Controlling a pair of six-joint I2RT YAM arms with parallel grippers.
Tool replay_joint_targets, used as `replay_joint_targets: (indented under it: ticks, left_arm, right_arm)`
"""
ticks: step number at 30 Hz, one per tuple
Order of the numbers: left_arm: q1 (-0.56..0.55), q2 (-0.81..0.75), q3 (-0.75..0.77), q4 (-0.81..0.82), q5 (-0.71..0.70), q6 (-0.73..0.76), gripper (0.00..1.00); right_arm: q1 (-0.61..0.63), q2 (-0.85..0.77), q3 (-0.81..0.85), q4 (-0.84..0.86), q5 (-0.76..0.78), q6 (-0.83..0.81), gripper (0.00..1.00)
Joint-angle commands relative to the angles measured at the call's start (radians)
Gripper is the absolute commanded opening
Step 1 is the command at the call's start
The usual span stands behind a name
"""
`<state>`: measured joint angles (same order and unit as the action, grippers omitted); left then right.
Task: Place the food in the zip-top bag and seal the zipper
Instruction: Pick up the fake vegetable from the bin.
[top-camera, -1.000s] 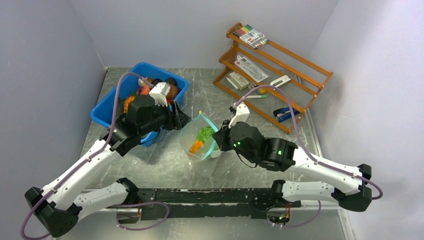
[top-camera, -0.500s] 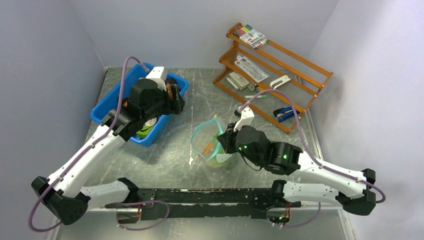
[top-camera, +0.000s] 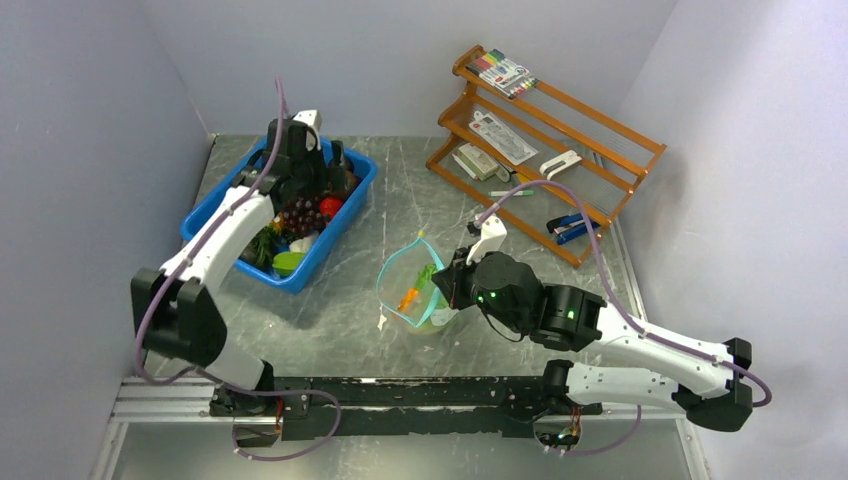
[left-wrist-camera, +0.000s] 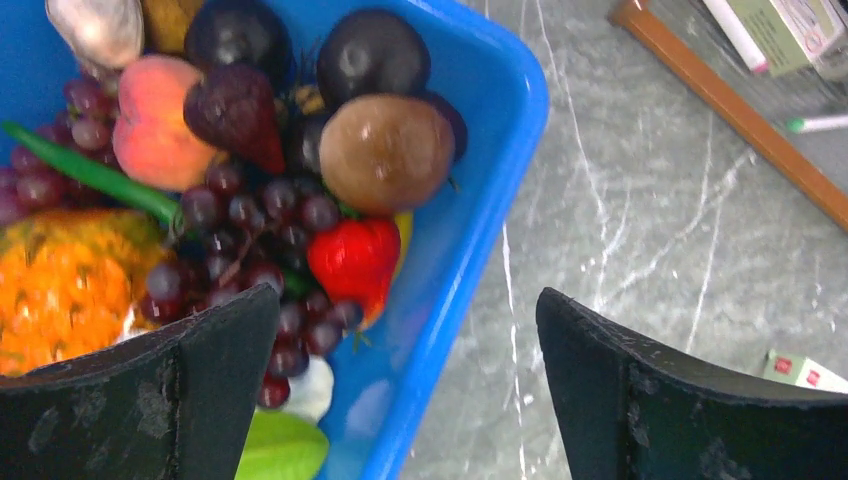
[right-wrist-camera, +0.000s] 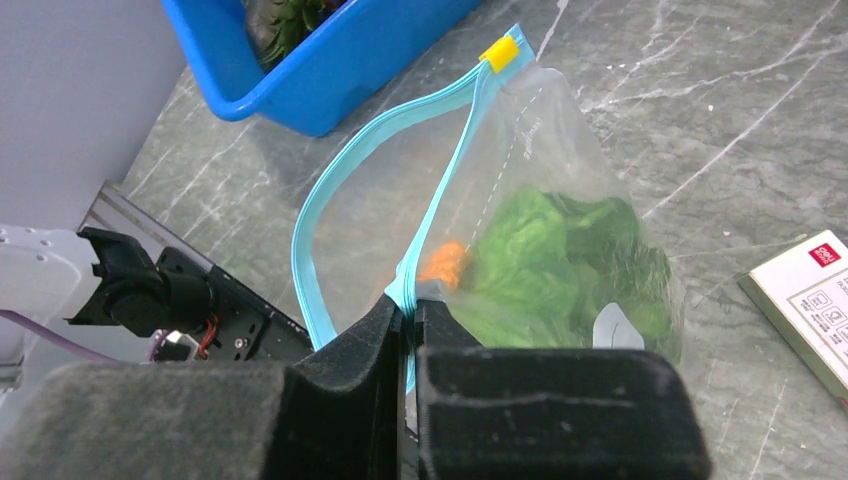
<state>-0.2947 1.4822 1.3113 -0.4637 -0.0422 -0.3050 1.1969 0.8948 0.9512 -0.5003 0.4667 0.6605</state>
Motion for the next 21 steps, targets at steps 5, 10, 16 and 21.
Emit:
replay_joint_targets:
  ticks: [5, 10, 16, 21]
  left_arm:
    - [0.055, 0.237, 0.209, 0.114, 0.048, 0.075, 0.96]
    - [0.063, 0.348, 0.292, 0.116, 0.057, 0.078, 0.91]
    - [0.072, 0.432, 0.328, 0.106, 0.082, 0.076, 0.87]
    - [0.074, 0.439, 0.263, 0.148, 0.108, 0.051, 0.85]
  right_arm:
    - [-0.004, -0.014, 0.011, 0.051, 0.005, -0.011, 0.00]
    - [-0.004, -0.001, 0.019, 0.052, -0.004, 0.003, 0.00]
    - [-0.004, 0.019, 0.022, 0.053, -0.001, 0.022, 0.00]
    - [-0.004, 0.018, 0.019, 0.072, 0.008, 0.021, 0.00]
